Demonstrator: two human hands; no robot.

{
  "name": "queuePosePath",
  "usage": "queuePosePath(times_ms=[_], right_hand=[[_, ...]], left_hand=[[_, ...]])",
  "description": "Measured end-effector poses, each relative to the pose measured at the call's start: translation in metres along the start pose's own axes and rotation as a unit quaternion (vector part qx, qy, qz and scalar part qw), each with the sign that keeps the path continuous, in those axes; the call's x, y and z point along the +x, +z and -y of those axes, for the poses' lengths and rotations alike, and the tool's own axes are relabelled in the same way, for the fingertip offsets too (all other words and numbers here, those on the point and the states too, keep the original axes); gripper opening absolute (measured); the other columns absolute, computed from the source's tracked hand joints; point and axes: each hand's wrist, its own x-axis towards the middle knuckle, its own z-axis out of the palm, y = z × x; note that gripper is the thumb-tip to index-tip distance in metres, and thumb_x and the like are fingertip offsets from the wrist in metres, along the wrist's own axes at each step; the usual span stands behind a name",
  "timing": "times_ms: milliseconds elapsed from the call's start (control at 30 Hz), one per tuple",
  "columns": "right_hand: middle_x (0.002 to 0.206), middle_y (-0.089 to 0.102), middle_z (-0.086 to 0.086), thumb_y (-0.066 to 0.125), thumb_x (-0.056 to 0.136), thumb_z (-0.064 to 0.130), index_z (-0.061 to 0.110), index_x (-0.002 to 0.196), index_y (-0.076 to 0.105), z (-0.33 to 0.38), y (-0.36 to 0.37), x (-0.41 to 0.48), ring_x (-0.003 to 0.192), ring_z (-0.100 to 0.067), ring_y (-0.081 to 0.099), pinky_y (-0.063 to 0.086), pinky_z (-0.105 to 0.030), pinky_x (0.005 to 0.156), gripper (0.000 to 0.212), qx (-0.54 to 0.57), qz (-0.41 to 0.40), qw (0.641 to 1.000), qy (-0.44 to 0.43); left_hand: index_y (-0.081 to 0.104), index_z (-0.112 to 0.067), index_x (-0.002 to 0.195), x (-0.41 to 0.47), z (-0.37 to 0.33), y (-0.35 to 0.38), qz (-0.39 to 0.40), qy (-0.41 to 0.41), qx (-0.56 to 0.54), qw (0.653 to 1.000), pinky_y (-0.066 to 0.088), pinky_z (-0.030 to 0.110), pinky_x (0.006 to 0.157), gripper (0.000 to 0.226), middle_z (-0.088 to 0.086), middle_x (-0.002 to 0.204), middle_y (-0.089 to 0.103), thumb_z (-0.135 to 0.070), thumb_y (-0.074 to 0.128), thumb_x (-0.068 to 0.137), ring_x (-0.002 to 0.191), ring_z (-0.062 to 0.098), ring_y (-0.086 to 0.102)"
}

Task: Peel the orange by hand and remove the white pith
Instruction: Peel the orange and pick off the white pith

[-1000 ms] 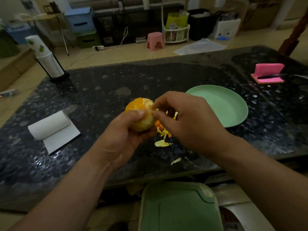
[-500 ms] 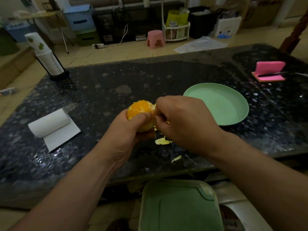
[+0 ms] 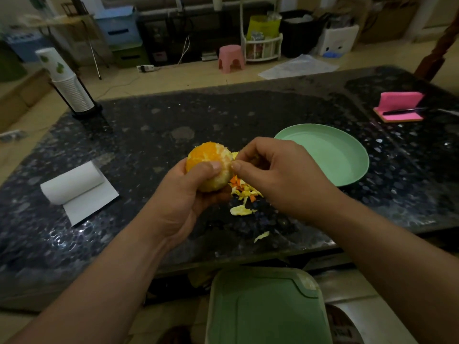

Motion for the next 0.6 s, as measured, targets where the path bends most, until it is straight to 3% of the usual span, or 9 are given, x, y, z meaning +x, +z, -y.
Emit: queuePosePath(times_ms=[133,467,600], right_hand=[[0.068,0.064,0.014,0.072,0.098,0.041,0.028,0.089,0.073,0.0002,0.0019,0.0009,0.065,-0.004,0.06,0.043,-0.018,0.058,0.015,-0.012,0.003,1.0,0.017],[0.065,0.063,0.015,0.073,0.097,0.032,0.025,0.086,0.073,0.001,0.0042,0.0,0.065,-0.003,0.06,0.042,-0.014,0.056,0.013,-0.005,-0.015,1.0,0.02],[0.068,0.065,0.009,0.072,0.096,0.027,0.025,0.084,0.07,-0.0009,0.0058,-0.0016,0.064,-0.008,0.061,0.05,-0.028,0.058,0.013,-0.015,-0.02,1.0,0.013]], left_hand=[[0.062,-0.007,0.131,-0.0004,0.0016,-0.0009,-0.006,0.015,0.032,0.999,0.061,0.032,0.07,0.057,0.007,0.107,0.074,-0.025,0.075,0.078,0.086,0.019,0.072],[0.061,-0.008,0.133,-0.0003,0.0017,-0.0005,0.001,0.024,0.045,0.999,0.061,0.033,0.073,0.06,0.007,0.11,0.075,-0.026,0.075,0.078,0.093,0.019,0.074],[0.063,-0.01,0.129,0.0,0.0034,0.0001,0.0,0.022,0.043,0.999,0.062,0.034,0.073,0.055,0.007,0.109,0.075,-0.025,0.074,0.078,0.093,0.022,0.073]])
